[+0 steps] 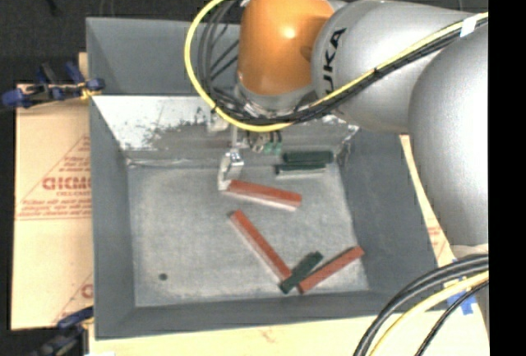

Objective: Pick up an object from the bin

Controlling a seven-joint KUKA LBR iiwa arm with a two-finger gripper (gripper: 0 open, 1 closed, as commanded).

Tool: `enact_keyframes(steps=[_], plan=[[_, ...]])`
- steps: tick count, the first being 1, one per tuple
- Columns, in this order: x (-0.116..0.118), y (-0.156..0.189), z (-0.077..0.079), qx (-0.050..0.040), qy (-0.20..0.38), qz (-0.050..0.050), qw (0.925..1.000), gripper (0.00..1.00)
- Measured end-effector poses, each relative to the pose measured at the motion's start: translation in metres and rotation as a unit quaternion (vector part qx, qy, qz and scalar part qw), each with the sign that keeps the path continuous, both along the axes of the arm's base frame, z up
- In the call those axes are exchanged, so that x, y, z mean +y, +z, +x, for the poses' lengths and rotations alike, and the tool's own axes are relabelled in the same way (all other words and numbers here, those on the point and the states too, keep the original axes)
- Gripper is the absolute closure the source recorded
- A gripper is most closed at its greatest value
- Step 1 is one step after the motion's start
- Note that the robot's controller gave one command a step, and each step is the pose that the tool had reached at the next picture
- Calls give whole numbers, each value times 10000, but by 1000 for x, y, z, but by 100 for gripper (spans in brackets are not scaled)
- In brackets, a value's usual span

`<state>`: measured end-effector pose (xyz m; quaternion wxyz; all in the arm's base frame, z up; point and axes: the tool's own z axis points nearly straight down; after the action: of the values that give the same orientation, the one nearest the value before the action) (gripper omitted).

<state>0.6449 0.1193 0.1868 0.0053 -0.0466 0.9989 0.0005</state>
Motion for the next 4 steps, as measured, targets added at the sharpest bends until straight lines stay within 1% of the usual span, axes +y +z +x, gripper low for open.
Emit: enact_keyframes(steps=[1,2,3,4], plan=[[-16,-49,-12,26,317,-1,9995,0],[-68,-97,-12,-52,-41,77,9999,100],[-69,-97,-12,-53,-46,76,9999,100],[-66,-96,-15,-27,-30,35,10000,100]])
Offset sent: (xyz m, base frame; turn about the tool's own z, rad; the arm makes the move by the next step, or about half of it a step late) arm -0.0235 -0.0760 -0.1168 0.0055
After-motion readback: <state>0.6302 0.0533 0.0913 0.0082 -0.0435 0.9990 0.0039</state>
